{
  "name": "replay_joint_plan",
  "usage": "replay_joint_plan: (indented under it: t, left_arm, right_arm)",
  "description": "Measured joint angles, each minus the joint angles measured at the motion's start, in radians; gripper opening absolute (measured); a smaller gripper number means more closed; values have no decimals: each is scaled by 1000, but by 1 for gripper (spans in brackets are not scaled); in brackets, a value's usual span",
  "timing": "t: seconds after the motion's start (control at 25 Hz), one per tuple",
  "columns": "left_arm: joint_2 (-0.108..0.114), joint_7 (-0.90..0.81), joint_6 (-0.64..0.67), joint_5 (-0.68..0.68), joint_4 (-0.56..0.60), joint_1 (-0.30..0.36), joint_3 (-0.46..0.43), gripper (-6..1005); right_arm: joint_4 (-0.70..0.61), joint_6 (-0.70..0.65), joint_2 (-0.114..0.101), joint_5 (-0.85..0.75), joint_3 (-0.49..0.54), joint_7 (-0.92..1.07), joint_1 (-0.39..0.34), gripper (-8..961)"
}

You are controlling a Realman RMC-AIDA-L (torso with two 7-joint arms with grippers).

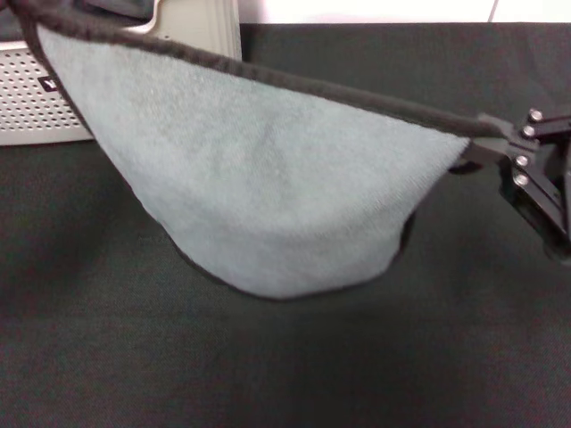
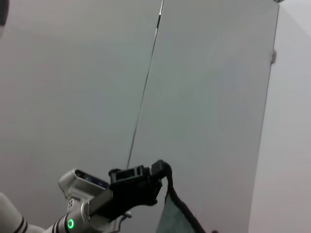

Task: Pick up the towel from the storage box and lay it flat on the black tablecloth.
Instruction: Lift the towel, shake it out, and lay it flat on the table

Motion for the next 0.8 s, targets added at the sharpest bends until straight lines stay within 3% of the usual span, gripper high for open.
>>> replay_joint_plan:
  t: [0.16, 0.36, 0.68, 0.8]
  left_arm:
    - [-9, -8, 5, -4, 44, 60, 32, 22]
    - [-6, -7, 5, -65, 150, 179, 191, 23]
    - [1, 7, 9, -127, 315, 367, 389, 23]
    - [15, 7, 10, -128, 363, 416, 460, 23]
  right_arm:
    - [-39, -30, 3, -10, 17, 29, -37, 13]
    - [-142, -165, 18, -49, 77, 66, -152, 12]
    - [-177, -337, 28, -57, 115, 102, -234, 13]
    - [-187, -385, 34, -63, 102, 87, -291, 14]
